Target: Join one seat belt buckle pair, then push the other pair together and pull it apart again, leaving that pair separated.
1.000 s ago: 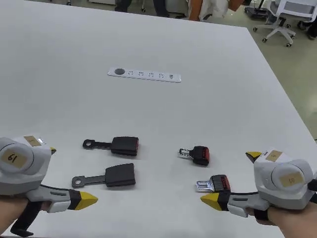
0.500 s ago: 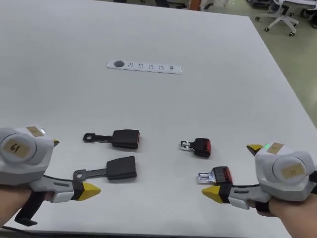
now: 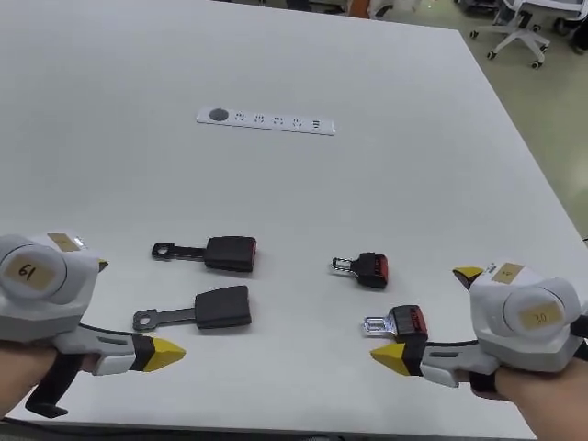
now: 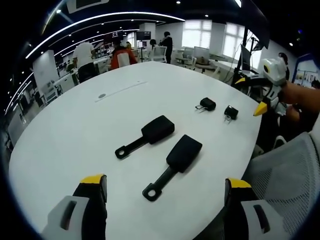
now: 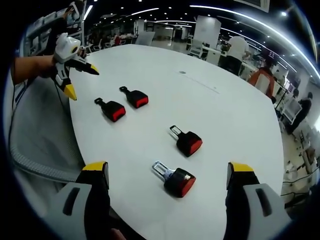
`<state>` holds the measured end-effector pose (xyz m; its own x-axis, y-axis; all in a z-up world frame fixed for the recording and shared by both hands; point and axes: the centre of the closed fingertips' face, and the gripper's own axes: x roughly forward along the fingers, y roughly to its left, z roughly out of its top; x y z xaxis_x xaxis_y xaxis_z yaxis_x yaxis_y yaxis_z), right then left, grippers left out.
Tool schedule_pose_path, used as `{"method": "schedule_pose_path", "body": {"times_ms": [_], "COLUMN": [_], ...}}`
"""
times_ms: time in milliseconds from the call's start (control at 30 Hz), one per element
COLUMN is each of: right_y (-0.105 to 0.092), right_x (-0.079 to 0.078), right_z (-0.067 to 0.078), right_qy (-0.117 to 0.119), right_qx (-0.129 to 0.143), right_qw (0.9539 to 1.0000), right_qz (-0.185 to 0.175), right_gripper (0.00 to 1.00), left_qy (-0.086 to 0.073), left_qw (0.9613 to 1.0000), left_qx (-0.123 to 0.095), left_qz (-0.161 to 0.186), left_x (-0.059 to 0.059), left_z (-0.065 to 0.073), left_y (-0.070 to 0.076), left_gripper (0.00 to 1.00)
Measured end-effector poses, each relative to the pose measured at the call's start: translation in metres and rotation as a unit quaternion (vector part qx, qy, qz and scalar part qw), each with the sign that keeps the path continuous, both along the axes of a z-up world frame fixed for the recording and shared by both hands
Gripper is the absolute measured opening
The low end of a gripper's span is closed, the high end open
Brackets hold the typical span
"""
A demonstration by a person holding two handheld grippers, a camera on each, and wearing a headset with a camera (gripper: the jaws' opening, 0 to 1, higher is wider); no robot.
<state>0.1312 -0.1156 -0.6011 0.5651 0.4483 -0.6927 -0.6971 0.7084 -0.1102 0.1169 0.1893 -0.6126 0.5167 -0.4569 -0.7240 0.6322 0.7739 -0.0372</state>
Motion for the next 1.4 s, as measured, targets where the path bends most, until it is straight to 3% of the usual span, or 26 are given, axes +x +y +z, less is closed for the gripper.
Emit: {"method": "schedule_pose_path", "body": {"times_ms": [467, 800, 1067, 1133, 1200, 1400], "right_y": [0.003, 0.000, 0.000, 0.003, 0.004, 0.010], "right_x": [-0.001, 0.000, -0.001, -0.004, -0.002, -0.005], "right_z": [0.005, 0.007, 0.006, 0.005, 0.006, 0.010], "right_qy": [-0.005, -0.008, -0.008, -0.011, -0.025, -0.023], "right_qx": [-0.004, -0.007, -0.016, -0.022, -0.031, -0.018], "right_qw": [0.9999, 0.9999, 0.9997, 0.9991, 0.9982, 0.9987], "right_qz": [0.009, 0.008, 0.016, 0.035, 0.044, 0.042], "right_gripper": [0.97, 0.94, 0.90, 0.87, 0.87, 0.86], "left_qy": [0.003, 0.001, -0.005, -0.006, -0.018, -0.021], "left_qw": [1.0000, 0.9999, 0.9997, 0.9996, 0.9992, 0.9991], "left_qx": [-0.003, -0.005, -0.003, -0.002, -0.003, 0.000], "left_qz": [-0.005, -0.015, -0.025, -0.028, -0.035, -0.036], "left_x": [-0.003, -0.004, -0.001, -0.001, 0.000, 0.001], "left_z": [-0.007, -0.004, -0.003, -0.002, 0.000, 0.000], "left_y": [-0.001, -0.008, -0.005, -0.007, -0.008, -0.007], "left_gripper": [0.99, 0.97, 0.92, 0.91, 0.89, 0.88]}}
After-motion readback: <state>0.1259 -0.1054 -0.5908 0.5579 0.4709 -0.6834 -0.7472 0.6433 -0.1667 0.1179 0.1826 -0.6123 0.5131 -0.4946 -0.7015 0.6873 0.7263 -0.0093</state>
